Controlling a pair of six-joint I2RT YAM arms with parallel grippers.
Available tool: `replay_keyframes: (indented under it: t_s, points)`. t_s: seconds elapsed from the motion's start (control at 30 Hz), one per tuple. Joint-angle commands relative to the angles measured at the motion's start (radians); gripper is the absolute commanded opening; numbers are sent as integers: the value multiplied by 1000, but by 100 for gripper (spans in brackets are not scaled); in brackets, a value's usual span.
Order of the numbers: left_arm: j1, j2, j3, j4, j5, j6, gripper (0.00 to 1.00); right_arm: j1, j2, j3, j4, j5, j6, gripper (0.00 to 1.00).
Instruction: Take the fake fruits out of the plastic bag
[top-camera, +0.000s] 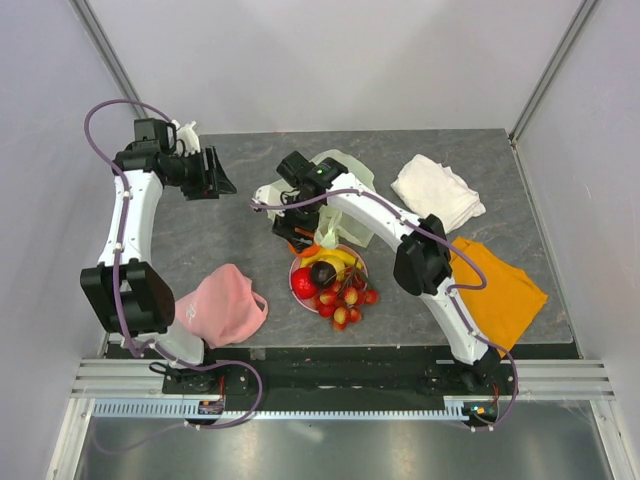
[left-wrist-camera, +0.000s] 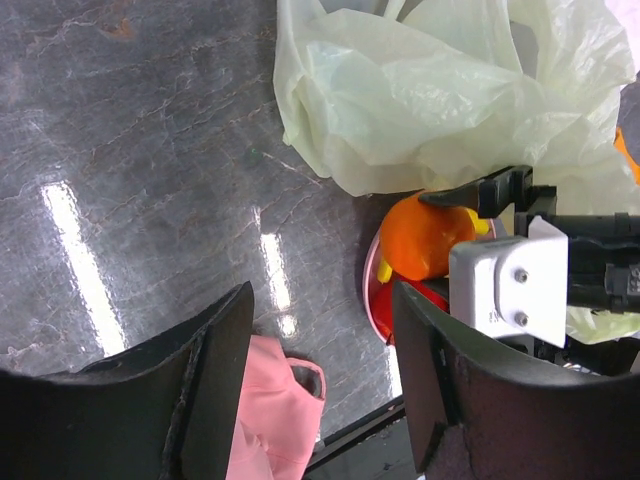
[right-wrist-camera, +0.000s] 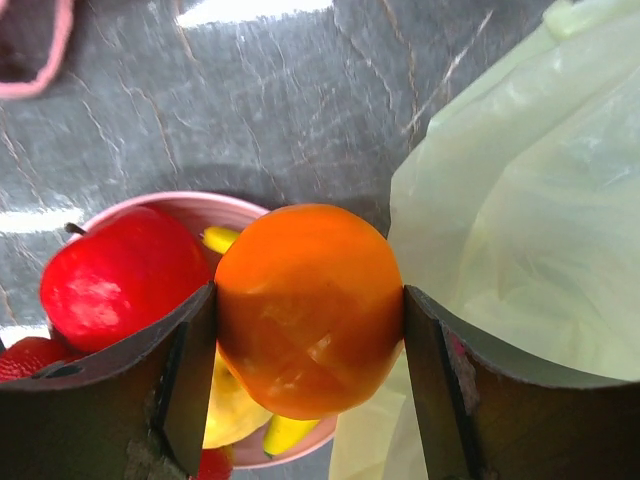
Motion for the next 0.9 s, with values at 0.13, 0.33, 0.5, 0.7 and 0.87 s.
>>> replay_keyframes:
  t_s: [0.13, 0.33, 0.5, 0.7, 0.87]
  points:
    - [5, 54, 39, 13, 44, 12, 64, -1, 21, 54, -120, 8, -55, 51]
    - [5, 70, 46, 17, 50, 9, 63, -4, 14, 51, -144, -55, -24, 51]
    - [5, 77, 49, 17, 53, 5, 63, -2, 25, 23, -134, -67, -19, 55]
    - [5, 67, 39, 18, 46, 8, 63, 1, 28, 25, -110, -64, -10, 71]
    - [5, 67, 36, 20, 43, 8, 63, -1, 14, 5, -87, -54, 0, 94]
